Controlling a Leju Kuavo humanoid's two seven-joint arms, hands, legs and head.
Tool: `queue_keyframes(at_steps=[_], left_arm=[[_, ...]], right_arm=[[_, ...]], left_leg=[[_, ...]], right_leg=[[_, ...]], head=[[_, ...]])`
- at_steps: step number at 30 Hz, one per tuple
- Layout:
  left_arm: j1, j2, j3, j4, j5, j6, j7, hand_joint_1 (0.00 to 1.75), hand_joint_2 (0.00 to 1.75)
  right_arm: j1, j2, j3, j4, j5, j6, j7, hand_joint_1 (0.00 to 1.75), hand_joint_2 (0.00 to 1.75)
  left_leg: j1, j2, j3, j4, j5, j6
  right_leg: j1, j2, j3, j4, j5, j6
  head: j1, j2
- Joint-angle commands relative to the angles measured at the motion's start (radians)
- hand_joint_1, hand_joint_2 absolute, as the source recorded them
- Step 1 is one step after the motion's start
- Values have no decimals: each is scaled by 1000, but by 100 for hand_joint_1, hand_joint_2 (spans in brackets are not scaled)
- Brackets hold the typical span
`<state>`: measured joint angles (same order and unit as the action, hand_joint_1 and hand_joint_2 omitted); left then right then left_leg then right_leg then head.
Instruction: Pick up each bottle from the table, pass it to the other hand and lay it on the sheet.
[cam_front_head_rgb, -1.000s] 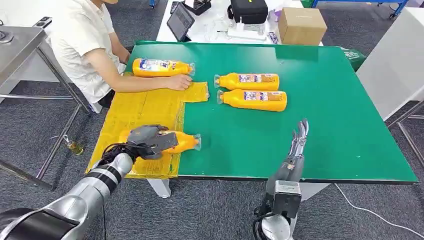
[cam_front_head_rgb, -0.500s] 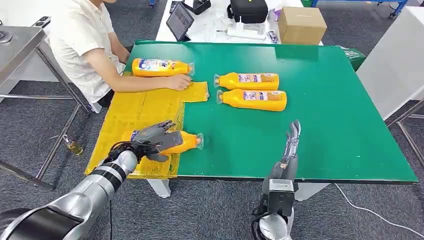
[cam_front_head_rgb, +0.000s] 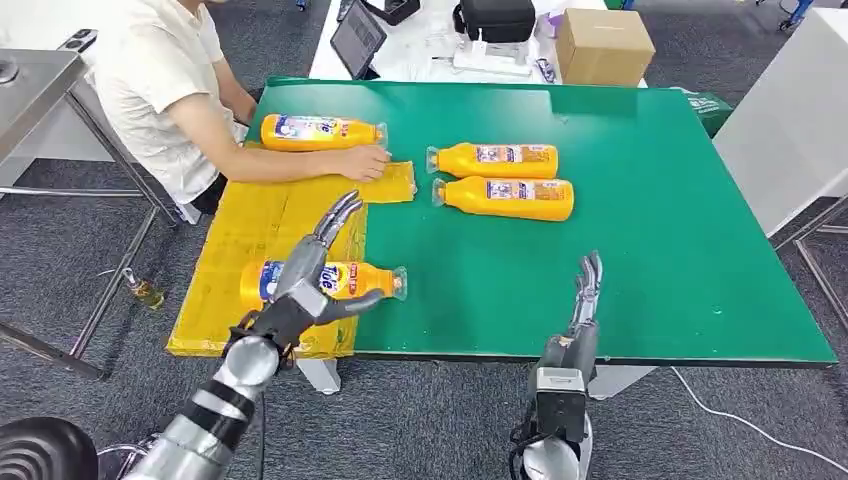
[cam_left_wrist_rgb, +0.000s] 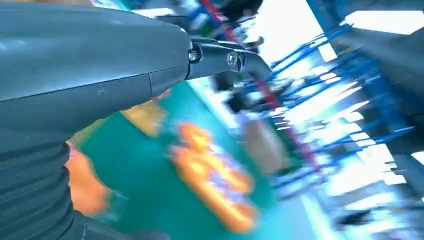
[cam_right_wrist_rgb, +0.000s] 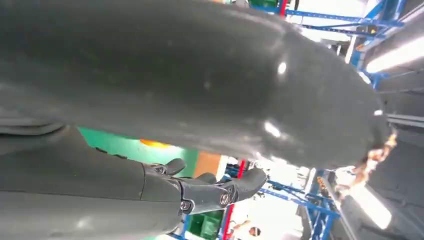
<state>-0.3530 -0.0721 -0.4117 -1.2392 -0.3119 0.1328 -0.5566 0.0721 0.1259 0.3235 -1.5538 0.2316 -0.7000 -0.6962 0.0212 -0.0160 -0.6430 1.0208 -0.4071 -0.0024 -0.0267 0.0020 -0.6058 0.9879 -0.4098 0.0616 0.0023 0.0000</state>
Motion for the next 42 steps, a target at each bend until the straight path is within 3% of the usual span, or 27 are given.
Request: queue_keyframes(at_steps=[1,5,7,8,10,12,13,14,16,20,25,34,35,42], left_arm=[[138,29,-68,-270,165,-73,5,0,175],[142,27,-64,-271,167,-71,3,0,175],[168,-3,-32,-271,214,-61,5,0,175],[191,-17,-24,-260,248,-58,13,0,175],[245,-85,-1,-220,337,9,10,0,175],[249,-95,-23,-205,347,41,0,0,175],[253,-100,-39,-200,374,50,10,0,175],[264,-110,-59,-198,416,54,-2,0,175],[275,-123,-94,-196,450,69,-18,0,175],[252,-99,-176,-172,457,131,-45,0,175],[244,-94,-185,-173,454,143,-50,0,175],[233,-93,-196,-180,452,138,-46,0,175],[232,-93,-196,-179,452,138,-46,0,175],[232,-93,-196,-179,452,138,-46,0,175]], right_arm=[[-2,-22,-67,-18,16,2,-2,0,0],[-3,-26,-66,-11,17,2,-2,0,0],[-27,-52,-71,118,86,47,5,0,0],[-48,-72,-94,189,181,77,40,0,175],[-75,-93,-170,262,233,49,21,0,175],[-80,-107,-186,263,260,57,11,0,175],[-89,-134,-186,282,372,21,70,0,175],[-109,-190,-177,316,472,57,172,0,175],[-165,-267,-193,419,585,71,251,0,175],[-342,-372,-176,725,713,62,265,0,175],[-419,-375,-134,821,772,79,278,0,175],[-471,-364,-92,875,816,109,311,0,175],[-474,-362,-90,878,817,109,313,0,175],[-474,-362,-90,878,817,109,313,0,175]], left_leg=[[0,3,3,0,-2,1],[0,3,4,0,-3,2],[0,2,5,-1,-2,2],[1,2,4,-1,-2,1],[1,4,7,-3,-2,2],[0,1,4,-2,-1,1],[0,1,6,-3,-1,2],[0,0,4,-2,-1,2],[0,-1,4,-2,-1,3],[-1,2,4,-2,-1,4],[-2,3,2,-1,-1,4],[-1,5,7,0,-3,6],[-1,4,1,0,-1,5],[-1,2,0,0,0,4]], right_leg=[[1,1,3,-1,-1,-2],[1,1,4,-1,-1,-3],[1,0,4,-1,-1,-4],[1,0,4,-2,-1,-3],[2,2,7,-5,0,-3],[1,0,4,-4,0,-1],[0,0,6,-4,0,-2],[1,-1,5,-4,0,-1],[1,-2,6,-5,-1,-1],[0,0,6,-5,1,-1],[-2,1,3,-3,2,-1],[1,2,8,-3,0,-3],[0,3,2,-2,1,0],[-1,0,1,-2,1,-1]], head=[[0,0],[0,0],[0,0],[0,0],[0,0],[0,0],[-1,0],[0,0],[0,0],[0,0],[0,0],[-1,0],[-1,0],[0,0]])
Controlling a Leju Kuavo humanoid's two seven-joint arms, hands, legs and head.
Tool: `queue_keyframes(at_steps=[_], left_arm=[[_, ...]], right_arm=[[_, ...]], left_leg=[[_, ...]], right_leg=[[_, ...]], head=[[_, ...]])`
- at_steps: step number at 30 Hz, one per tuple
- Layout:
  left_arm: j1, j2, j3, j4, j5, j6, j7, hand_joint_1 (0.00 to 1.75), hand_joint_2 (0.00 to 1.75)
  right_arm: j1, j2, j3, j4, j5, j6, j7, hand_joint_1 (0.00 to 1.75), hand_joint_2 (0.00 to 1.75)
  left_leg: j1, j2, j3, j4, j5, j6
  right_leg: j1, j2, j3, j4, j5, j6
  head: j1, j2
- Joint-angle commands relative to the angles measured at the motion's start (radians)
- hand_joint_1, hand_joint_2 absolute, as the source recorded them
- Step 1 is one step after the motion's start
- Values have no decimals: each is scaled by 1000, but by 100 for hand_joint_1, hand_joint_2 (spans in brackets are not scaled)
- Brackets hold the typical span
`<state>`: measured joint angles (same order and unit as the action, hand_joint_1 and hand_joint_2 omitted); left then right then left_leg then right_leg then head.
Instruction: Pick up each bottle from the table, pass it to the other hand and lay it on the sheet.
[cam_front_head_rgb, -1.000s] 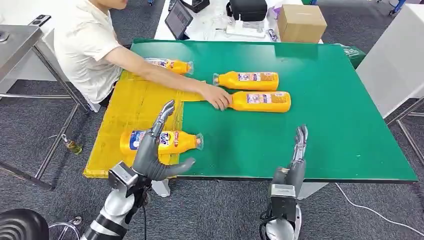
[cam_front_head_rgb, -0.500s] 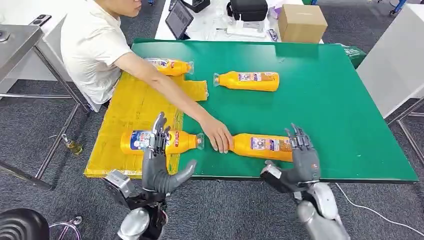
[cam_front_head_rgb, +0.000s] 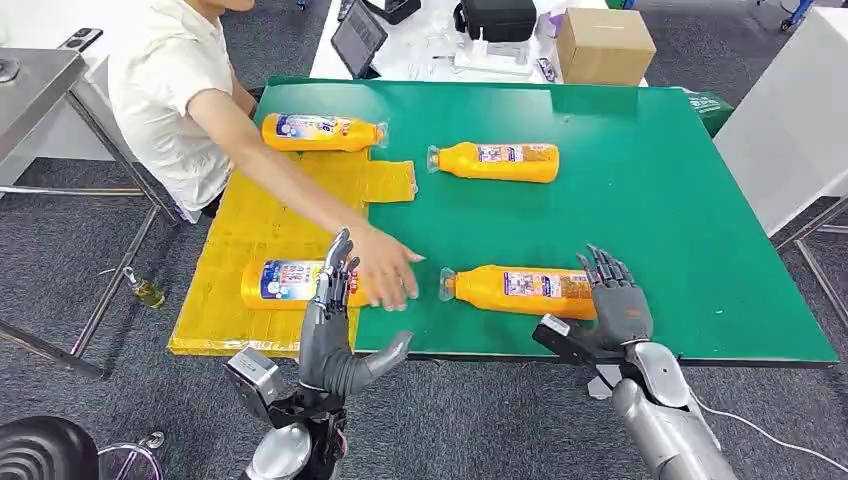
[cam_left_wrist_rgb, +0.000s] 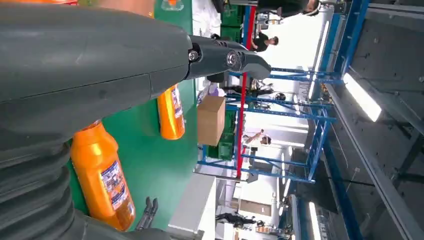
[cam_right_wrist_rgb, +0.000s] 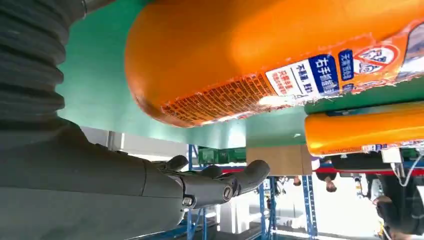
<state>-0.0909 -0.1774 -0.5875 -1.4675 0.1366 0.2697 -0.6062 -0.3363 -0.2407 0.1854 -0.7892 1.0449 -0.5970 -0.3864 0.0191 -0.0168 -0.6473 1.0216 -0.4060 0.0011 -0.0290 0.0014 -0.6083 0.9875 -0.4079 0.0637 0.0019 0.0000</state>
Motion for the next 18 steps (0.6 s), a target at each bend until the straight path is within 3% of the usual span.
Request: queue_keyframes(at_steps=[1,10,11,14,17,18], left_arm=[[-30,12,-21,49,4,1,3,0,175],[-40,10,-25,57,4,0,4,0,175],[-45,9,-27,60,8,-6,8,0,175],[-52,6,-29,68,12,-12,13,0,175],[-60,6,-35,74,15,-25,17,0,175],[-64,4,-36,76,20,-33,21,0,175]], right_arm=[[-66,4,48,114,3,6,3,0,175],[-109,13,91,173,19,22,-6,0,175],[-125,13,118,191,35,39,-2,0,175],[-152,8,157,224,50,94,0,0,175],[-192,9,180,277,11,231,-6,0,175],[-207,8,187,297,-8,281,-14,38,175]], left_leg=[[1,4,6,-1,-2,1],[0,3,4,0,-2,1],[1,6,10,-1,-4,2],[0,4,4,-1,-1,1],[1,5,7,-1,-2,1],[0,4,5,-1,-1,1]], right_leg=[[2,2,6,-2,-1,-4],[1,2,4,-1,-1,-3],[2,4,9,-2,-2,-5],[1,3,3,-1,0,-3],[2,2,6,-1,0,-4],[1,2,4,-1,0,-3]], head=[[0,0],[0,0],[0,0],[0,0],[0,0],[0,0]])
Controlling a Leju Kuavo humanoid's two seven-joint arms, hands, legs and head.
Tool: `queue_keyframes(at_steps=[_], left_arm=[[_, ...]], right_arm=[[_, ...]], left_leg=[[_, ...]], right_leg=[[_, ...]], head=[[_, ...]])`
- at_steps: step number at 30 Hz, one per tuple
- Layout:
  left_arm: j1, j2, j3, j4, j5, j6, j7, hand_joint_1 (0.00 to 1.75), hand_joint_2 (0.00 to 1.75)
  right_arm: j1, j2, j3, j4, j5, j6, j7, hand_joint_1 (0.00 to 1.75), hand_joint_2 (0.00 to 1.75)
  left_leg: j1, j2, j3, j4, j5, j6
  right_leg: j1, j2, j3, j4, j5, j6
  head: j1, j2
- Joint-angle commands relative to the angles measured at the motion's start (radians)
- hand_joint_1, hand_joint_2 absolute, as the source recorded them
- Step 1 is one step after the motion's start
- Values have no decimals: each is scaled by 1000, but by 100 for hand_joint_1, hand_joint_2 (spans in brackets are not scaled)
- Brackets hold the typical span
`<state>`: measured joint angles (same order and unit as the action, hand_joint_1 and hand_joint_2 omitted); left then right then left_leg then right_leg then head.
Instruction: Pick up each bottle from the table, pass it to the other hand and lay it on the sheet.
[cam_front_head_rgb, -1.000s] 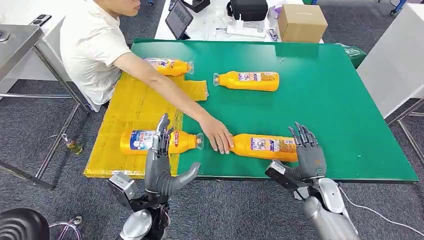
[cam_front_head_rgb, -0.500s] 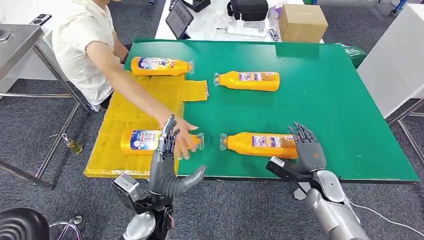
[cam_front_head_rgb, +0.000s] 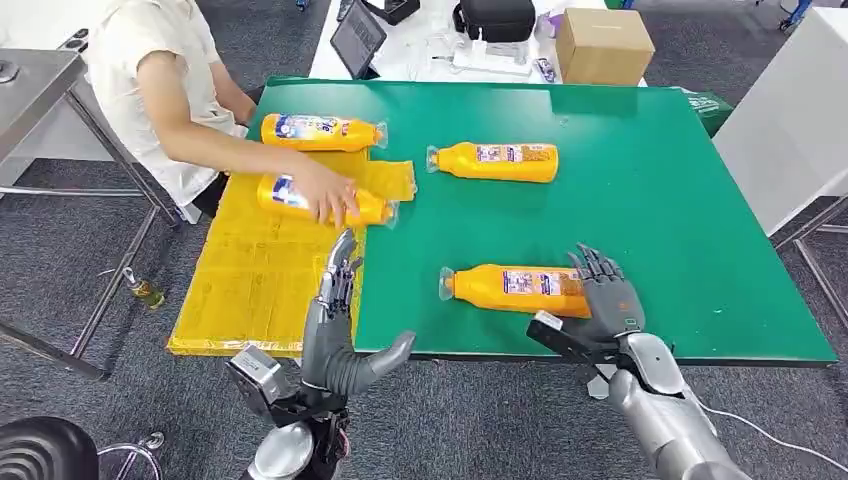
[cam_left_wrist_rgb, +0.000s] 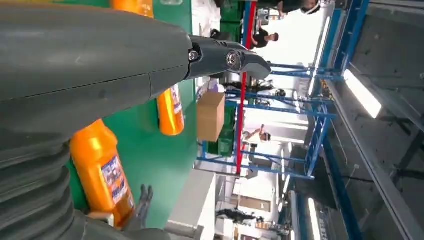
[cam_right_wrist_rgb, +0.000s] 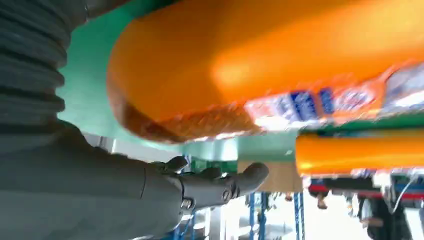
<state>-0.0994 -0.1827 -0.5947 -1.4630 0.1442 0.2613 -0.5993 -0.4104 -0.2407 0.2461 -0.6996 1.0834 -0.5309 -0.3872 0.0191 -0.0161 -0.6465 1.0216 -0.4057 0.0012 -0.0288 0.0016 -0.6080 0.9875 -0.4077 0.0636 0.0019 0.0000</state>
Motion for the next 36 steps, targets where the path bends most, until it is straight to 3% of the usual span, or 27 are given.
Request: queue_keyframes(at_steps=[1,9,13,29,33,36], left_arm=[[-59,7,-31,76,14,-28,15,0,175],[-90,0,-51,107,41,-91,14,0,175],[-91,1,-53,108,45,-106,13,0,175],[-95,6,-47,97,54,-135,20,0,175],[-82,-31,8,132,119,-63,88,0,175],[-86,-57,56,207,201,101,97,0,175]], right_arm=[[-143,7,127,224,-70,255,-29,175,175],[-123,10,121,280,-240,442,-215,175,175],[-115,18,129,281,-252,439,-219,175,175],[-103,6,120,260,-312,471,-241,175,175],[-41,27,54,158,-426,477,-284,175,175],[48,51,10,-19,-509,460,-265,175,175]], left_leg=[[1,4,6,-1,-2,1],[1,1,10,-2,-1,1],[2,5,17,-4,-2,1],[2,6,21,-1,-3,0],[3,6,22,-2,-3,0],[2,6,22,-2,-3,0]], right_leg=[[2,2,5,-2,-1,-4],[2,-1,10,-3,-1,-3],[4,1,15,-5,0,-6],[3,4,18,-3,0,-3],[4,4,19,-4,0,-3],[3,5,19,-3,0,-3]], head=[[0,0],[0,0],[0,0],[0,0],[0,0],[0,0]])
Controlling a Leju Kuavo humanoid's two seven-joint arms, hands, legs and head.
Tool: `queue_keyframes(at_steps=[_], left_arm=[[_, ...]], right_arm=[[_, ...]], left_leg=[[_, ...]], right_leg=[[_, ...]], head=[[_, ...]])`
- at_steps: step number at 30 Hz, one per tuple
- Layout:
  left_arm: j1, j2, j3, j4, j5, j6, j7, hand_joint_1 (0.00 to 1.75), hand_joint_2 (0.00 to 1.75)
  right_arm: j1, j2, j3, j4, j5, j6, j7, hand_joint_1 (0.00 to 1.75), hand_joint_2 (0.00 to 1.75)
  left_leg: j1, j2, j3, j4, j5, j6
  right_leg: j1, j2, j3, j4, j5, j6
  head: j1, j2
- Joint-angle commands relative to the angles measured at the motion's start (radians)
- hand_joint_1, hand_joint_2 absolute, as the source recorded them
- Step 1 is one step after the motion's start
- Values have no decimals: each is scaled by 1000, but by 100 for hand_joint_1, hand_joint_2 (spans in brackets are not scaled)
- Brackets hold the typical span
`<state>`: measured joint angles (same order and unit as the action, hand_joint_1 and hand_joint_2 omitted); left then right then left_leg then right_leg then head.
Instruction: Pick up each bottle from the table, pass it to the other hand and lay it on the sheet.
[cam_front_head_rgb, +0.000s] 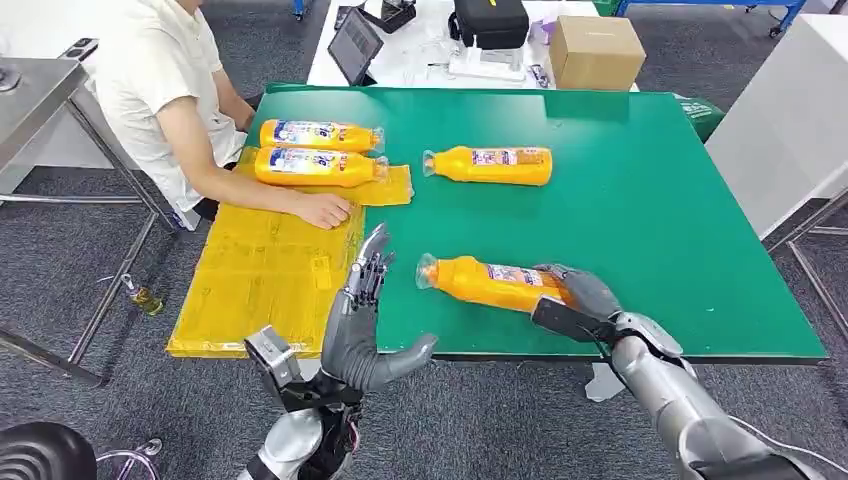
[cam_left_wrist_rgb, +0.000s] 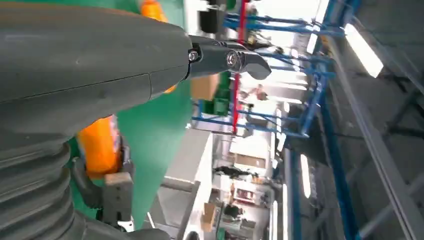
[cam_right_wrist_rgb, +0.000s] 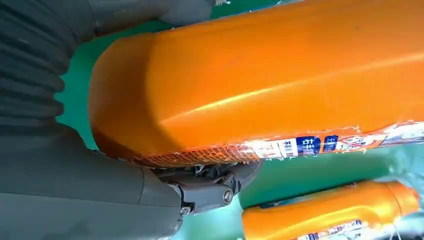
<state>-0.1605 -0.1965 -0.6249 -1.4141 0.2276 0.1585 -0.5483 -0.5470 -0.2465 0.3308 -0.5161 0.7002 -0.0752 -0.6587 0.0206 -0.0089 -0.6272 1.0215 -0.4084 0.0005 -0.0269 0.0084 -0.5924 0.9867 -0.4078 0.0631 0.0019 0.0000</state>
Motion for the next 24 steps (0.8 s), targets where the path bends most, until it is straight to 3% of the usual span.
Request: queue_keyframes(at_steps=[1,9,15,19,24], left_arm=[[-16,-47,98,161,101,286,-39,0,175],[84,18,58,45,277,228,36,0,175],[79,19,56,46,280,227,37,0,175],[78,18,56,46,280,227,37,0,175],[81,18,58,43,295,218,39,0,175]], right_arm=[[216,65,-83,-275,-135,-30,36,175,175],[324,189,-94,-506,-187,-222,110,175,175],[324,182,-89,-509,-190,-222,114,175,175],[324,180,-89,-509,-190,-222,114,175,175],[325,185,-91,-512,-194,-241,111,175,175]], left_leg=[[2,-1,3,-3,0,1],[1,3,-1,-2,-2,0],[0,0,-10,-1,-1,1],[1,2,-6,-2,-3,2],[0,0,-11,-1,-1,0]], right_leg=[[2,-2,4,-4,0,-4],[2,3,-1,-1,-1,-3],[1,0,-9,0,-1,-2],[2,1,-4,-1,-3,-5],[0,0,-9,0,-1,-2]], head=[[0,0],[0,0],[0,0],[0,0],[0,0]])
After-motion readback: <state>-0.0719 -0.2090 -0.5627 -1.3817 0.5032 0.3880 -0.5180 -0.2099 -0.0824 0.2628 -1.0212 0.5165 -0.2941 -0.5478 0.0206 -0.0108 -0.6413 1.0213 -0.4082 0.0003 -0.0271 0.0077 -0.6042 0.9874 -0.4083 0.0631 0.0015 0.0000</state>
